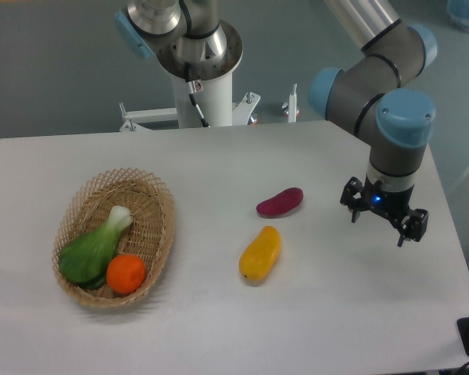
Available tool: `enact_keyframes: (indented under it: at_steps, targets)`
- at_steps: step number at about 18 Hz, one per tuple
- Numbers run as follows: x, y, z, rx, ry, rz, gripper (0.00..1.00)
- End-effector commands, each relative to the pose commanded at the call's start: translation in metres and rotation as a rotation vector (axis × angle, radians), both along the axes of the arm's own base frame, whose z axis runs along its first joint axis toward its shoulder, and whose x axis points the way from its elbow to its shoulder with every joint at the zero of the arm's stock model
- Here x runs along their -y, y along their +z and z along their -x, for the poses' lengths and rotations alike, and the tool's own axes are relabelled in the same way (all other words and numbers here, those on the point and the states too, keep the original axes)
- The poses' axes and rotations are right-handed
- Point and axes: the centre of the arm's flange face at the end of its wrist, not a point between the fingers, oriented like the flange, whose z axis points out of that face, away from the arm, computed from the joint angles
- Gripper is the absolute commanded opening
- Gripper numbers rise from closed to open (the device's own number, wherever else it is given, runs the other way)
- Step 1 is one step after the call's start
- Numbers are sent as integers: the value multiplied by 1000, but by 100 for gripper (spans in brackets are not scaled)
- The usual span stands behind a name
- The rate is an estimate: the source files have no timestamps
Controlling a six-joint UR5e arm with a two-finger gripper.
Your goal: Place the orange in the basket
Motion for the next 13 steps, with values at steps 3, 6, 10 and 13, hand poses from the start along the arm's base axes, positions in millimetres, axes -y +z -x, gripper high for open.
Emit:
enact_keyframes:
  at_steps: [3,6,10,13]
  targets:
    - [2,-3,-1,9,2,-4,100]
    - [1,-3,-2,8,0,-3,100]
    - [2,-5,-3,7,2,6,100]
    - [2,-5,-3,7,2,6,100]
